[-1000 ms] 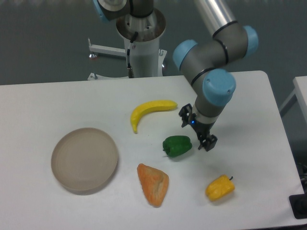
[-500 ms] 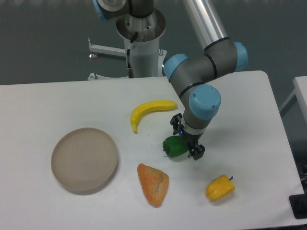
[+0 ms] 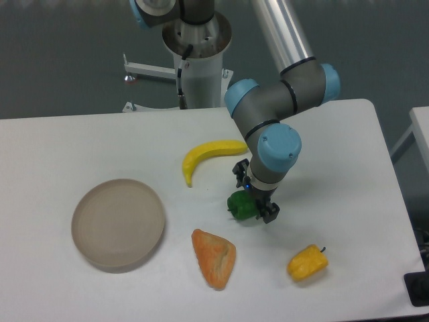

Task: Pick up the green pepper from the table
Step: 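Close the gripper around the green bell pepper, then lift the held green pepper up off the table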

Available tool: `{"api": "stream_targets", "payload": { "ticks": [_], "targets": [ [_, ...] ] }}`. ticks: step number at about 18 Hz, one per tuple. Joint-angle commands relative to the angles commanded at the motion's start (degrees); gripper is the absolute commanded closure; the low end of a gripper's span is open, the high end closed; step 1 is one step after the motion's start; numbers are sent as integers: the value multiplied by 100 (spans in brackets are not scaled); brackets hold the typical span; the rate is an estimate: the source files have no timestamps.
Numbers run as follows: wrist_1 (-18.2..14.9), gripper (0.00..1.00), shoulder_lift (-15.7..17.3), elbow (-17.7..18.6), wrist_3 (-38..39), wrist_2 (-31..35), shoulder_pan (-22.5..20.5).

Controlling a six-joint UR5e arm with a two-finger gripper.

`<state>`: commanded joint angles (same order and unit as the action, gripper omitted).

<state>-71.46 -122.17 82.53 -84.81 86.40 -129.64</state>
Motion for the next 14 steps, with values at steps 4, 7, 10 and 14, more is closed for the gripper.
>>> {"api": "stream_targets", "payload": {
  "ticks": [4, 7, 10, 14],
  "targets": [
    [-9, 57, 0, 9, 18, 9, -9],
    [-96, 78, 79, 9, 44, 18, -17],
    [-403, 79, 237, -61, 324, 9, -52],
    [-475, 83, 562, -114, 360, 18, -228]
  ]
}}
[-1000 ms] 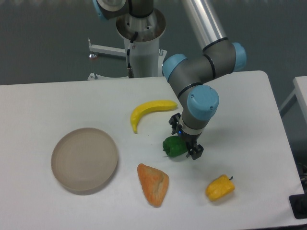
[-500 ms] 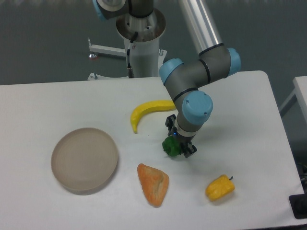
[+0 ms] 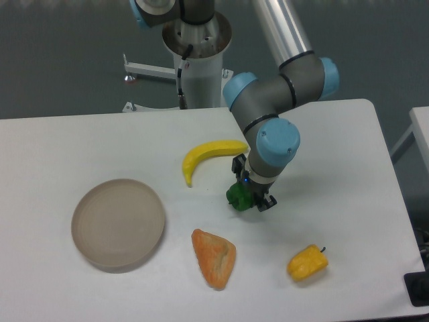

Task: Pick up the green pepper from the table
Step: 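Lift the held green pepper up off the table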

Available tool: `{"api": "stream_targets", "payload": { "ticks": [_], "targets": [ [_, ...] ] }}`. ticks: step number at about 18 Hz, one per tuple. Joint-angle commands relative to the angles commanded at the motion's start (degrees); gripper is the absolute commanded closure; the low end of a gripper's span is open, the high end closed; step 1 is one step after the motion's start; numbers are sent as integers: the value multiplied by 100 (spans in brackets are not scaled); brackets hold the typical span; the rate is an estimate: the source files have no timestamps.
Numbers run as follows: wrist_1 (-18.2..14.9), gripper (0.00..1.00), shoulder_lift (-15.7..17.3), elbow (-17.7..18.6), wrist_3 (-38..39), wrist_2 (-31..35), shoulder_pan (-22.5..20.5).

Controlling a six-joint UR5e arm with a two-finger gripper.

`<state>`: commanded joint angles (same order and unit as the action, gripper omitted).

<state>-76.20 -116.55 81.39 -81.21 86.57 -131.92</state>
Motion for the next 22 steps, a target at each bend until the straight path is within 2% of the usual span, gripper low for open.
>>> {"api": "stream_targets", "payload": {
  "ticks": [3, 6, 8, 14, 22],
  "targets": [
    [-61, 83, 246, -18, -17, 0, -193],
    [-421, 83, 449, -132, -105, 35, -457],
    [-422, 82, 554, -149, -123, 158, -633],
    [-396, 82, 519, -150, -501, 447, -590],
    [-334, 81, 484, -150, -747, 290, -563]
  ]
}}
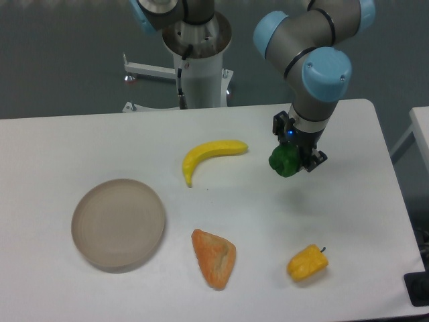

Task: Pick up the green pepper from the table
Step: 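Lift the held green pepper up off the table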

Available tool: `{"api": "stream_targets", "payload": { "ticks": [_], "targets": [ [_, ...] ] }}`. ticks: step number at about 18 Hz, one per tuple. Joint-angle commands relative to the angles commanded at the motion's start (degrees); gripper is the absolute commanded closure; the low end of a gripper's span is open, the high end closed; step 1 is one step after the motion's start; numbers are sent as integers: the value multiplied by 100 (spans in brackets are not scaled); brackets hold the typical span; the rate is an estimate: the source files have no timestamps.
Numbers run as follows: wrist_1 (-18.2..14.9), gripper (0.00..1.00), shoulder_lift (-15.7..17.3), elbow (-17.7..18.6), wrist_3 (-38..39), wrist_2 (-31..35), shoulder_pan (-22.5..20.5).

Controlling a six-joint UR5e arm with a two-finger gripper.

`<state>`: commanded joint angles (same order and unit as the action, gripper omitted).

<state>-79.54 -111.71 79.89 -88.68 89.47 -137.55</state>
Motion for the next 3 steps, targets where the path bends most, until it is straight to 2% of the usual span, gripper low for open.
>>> {"api": "stream_targets", "payload": {
  "ticks": [3],
  "targets": [
    [9, 81, -9, -9, 0, 0, 0]
  ]
}}
